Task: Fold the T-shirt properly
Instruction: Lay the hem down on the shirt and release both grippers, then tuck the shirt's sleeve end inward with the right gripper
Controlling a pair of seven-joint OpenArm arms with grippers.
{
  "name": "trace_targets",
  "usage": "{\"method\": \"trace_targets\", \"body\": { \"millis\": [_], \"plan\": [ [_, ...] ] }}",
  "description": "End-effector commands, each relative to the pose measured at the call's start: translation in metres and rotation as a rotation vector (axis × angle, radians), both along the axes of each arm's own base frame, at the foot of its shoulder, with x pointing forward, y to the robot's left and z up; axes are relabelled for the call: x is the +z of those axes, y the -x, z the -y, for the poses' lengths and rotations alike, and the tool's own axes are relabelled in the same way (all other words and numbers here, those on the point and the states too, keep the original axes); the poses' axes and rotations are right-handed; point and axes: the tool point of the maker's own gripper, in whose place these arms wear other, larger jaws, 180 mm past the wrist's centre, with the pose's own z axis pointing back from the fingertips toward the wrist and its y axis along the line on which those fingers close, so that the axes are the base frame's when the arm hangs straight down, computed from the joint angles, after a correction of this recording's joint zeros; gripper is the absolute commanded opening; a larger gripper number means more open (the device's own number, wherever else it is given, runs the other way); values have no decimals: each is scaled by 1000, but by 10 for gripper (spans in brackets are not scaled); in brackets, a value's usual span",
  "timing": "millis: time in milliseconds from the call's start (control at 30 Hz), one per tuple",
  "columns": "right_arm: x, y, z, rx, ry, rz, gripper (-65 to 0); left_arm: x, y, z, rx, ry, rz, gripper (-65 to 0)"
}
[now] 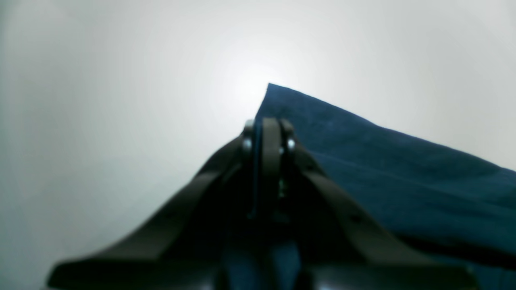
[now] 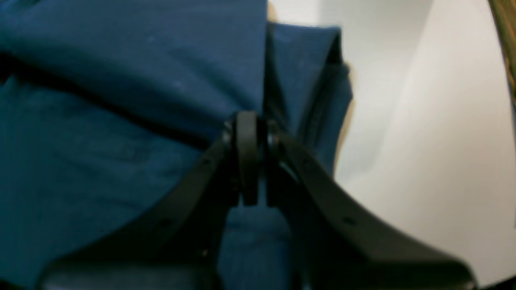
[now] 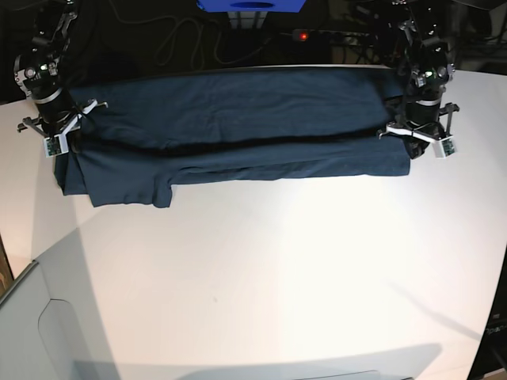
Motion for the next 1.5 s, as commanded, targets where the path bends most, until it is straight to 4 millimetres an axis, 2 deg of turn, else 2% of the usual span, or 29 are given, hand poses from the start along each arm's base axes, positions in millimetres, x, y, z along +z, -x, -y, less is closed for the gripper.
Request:
{"method": "trace_targets", "body": {
  "millis": [0,467,567,733,833,900,1100,1300,1467],
  "plan": [
    [11,-6,2,22,12,38,-649,9,-3,-3,0,-17,34,-650],
    [5,4,5,19,22,-2,-641,4,2,-1,-3,-12,14,-650],
    [6,3,6,15,38,-24,-564,3,3,-1,-3,-10,8,-650],
    [29,-6,3,44,82,17,-386,1,4,2,1,2,6,-636],
    [52,-24,-3,58,95,92,-292,0,5,4,20,38,17,-500],
    [57,-34,-3,54,102,98,-257,-1,5,5,22,39,17,-438],
    [63,-81,-10,56,97,73,-233,-2,6,5,24,42,15,-430],
    [35,-122,-2,3,10,-34,-233,-5,11,7,19,43,1,-430],
    [0,-139,-2,-26,-93,-120,-236,-6,13,5,23,41,-5,-430]
  ]
}}
